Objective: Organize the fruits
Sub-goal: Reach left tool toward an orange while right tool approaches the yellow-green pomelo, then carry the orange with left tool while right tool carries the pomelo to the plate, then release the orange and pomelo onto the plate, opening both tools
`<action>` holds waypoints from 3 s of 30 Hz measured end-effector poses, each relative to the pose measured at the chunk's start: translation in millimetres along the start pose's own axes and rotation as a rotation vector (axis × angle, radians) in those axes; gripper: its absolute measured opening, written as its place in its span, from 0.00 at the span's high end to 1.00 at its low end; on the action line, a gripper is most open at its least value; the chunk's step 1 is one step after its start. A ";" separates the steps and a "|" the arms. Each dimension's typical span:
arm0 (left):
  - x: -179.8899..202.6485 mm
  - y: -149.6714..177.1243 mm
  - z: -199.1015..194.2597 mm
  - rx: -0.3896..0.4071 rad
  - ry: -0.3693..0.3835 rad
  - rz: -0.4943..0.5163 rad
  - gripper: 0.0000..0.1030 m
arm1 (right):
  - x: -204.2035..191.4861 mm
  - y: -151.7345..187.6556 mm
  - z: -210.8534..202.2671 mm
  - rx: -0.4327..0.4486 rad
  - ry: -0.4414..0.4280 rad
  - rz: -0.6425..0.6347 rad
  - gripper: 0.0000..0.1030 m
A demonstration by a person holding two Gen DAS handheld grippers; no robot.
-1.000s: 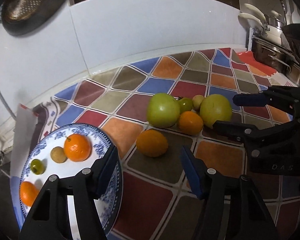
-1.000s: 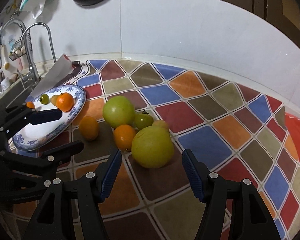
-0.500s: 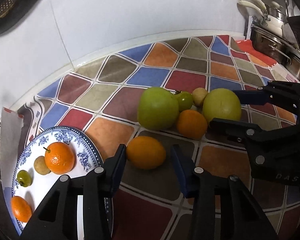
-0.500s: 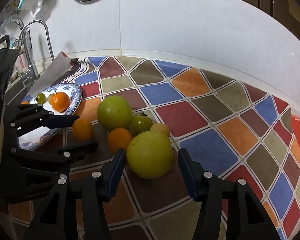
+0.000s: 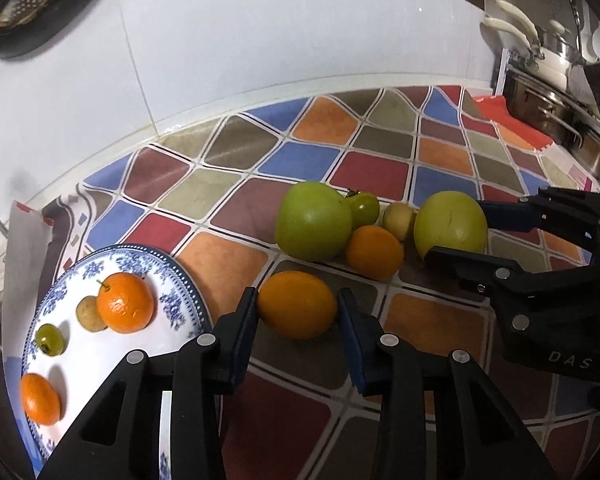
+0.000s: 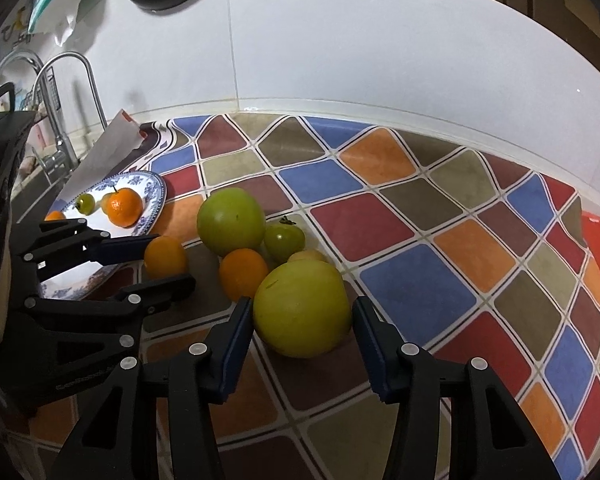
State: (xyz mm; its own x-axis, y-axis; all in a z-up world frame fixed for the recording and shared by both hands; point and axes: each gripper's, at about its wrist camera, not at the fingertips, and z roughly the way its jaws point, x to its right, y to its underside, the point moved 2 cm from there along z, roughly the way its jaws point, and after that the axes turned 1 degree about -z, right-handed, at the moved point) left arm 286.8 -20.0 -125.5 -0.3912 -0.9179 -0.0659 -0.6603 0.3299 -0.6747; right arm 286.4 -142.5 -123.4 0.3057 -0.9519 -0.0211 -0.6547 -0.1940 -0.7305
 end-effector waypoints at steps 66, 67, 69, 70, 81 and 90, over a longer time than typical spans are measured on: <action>-138.1 62.6 -82.0 0.098 -0.230 -0.320 0.62 | -167.4 -55.0 14.7 0.048 -0.308 -0.208 0.51; -140.0 61.9 -77.4 0.093 -0.229 -0.317 0.62 | -167.3 -54.7 20.2 0.038 -0.308 -0.206 0.51; -142.7 60.8 -71.7 0.087 -0.223 -0.314 0.62 | -166.9 -54.6 28.2 0.024 -0.308 -0.205 0.51; -143.5 60.1 -68.5 0.082 -0.220 -0.310 0.62 | -166.9 -55.1 31.4 0.020 -0.310 -0.205 0.51; -146.2 56.8 -52.3 0.050 -0.217 -0.280 0.61 | -162.9 -54.2 52.7 -0.032 -0.321 -0.186 0.50; -145.3 52.0 -79.9 0.102 -0.295 -0.288 0.50 | -160.8 -60.8 35.4 0.022 -0.317 -0.163 0.49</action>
State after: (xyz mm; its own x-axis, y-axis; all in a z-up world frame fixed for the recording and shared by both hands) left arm 258.1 148.2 -92.3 0.0101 -0.9981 -0.0611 -0.6435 0.0403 -0.7644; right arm 301.5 30.7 -99.8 0.6065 -0.7873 -0.1110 -0.5654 -0.3289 -0.7564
